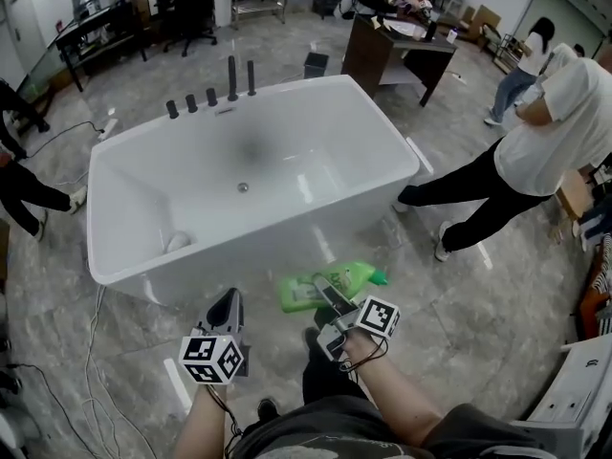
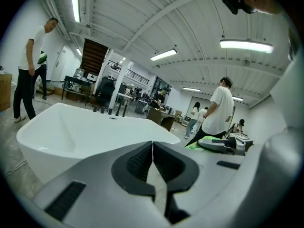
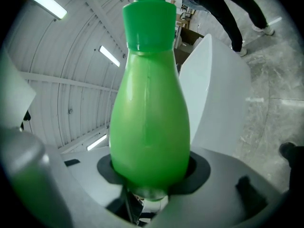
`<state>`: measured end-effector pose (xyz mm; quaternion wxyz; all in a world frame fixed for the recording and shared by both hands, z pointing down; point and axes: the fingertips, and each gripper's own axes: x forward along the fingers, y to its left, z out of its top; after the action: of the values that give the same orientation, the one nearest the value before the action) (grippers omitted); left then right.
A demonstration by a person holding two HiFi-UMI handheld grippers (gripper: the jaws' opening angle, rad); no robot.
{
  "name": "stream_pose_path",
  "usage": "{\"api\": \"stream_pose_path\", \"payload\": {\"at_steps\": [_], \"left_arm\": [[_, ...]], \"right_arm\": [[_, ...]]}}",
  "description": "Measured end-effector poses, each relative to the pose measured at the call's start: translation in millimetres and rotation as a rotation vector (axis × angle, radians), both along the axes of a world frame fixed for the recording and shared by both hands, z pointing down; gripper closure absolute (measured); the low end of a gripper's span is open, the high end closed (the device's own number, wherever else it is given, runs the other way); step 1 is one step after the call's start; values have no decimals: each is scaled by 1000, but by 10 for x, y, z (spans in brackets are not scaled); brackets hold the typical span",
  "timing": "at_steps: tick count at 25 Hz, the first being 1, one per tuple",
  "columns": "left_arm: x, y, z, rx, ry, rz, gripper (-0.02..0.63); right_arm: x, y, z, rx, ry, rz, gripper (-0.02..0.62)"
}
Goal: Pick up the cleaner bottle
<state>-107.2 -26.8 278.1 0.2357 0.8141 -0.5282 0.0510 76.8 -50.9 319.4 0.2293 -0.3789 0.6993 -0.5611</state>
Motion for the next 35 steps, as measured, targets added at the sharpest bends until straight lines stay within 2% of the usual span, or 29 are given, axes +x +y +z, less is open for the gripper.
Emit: {"api": "stream_pose_path", "payload": {"at_steps": [10,15,19,27,31,35], "left_arm": [[-271,910,-264,41,6,81,591],[-322,1327,-299,62,3,148,591],[-360,1605,-309,62,15,184,591],[-246,1937,-363,43,39,221,591],[-82,2068,-427,53,18,252,591],[102,2142,-518,67,26,238,591]], "right_arm": [[-468,1059,-277,14,0,24,397],[-584,1602,-306,6,-50,86,397],[-646,1987,-287,-11,-52,115,397],[-605,2440,-414,-14,-55,134,397],[-497,2553,-467,-4,-69,144,397],[-312,2646,-527,2,-59,134,397]]}}
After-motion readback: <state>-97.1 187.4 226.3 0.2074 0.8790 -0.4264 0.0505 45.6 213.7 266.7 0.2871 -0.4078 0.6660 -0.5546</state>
